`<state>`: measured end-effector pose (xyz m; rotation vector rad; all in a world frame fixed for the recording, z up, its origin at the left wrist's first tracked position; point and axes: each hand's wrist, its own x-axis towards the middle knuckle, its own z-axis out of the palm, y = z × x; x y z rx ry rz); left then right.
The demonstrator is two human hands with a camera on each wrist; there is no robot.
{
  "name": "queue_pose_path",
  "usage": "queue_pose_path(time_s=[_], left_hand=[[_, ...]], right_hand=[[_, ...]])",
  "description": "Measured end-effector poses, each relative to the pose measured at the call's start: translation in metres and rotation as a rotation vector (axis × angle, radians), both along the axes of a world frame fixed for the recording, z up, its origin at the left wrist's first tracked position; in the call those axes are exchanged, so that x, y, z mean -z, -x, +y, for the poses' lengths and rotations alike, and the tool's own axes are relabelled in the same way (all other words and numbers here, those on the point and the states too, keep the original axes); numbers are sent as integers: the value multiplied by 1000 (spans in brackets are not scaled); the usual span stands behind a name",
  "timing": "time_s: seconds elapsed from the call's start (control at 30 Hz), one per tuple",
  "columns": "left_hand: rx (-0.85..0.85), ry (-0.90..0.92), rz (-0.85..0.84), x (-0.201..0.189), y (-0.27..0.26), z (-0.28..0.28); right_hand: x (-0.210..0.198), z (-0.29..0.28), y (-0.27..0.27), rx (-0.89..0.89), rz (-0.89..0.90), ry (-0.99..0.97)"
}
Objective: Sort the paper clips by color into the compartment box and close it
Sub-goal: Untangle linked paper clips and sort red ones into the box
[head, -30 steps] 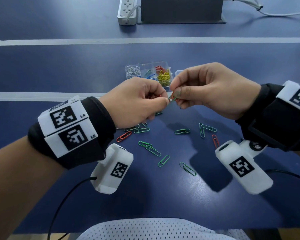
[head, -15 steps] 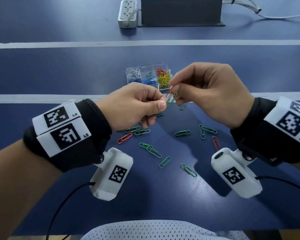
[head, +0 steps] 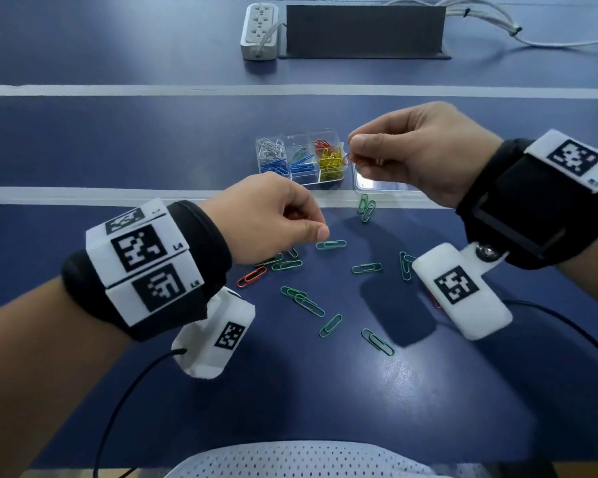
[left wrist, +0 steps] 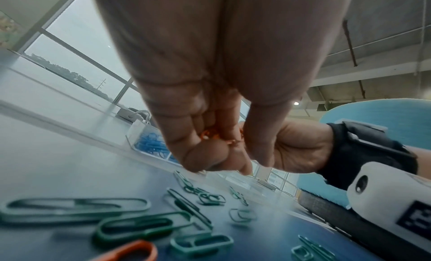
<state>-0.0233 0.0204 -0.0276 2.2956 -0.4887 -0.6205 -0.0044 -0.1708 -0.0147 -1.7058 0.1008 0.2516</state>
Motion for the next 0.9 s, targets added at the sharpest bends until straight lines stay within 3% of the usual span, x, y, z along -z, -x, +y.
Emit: queue_pose_path(time_s=[0.27,0.5,0.9], left_hand=[[-64,50,9,7,-10,3],[-144,99,-22,-1,-35,5],[-264,195,12,-18,-70,-1]], right_hand=[[-4,16,-54,-8,-145,465],[-10,37,-73,-127,-165,893],[-19,38,-73,-132,-94,768]])
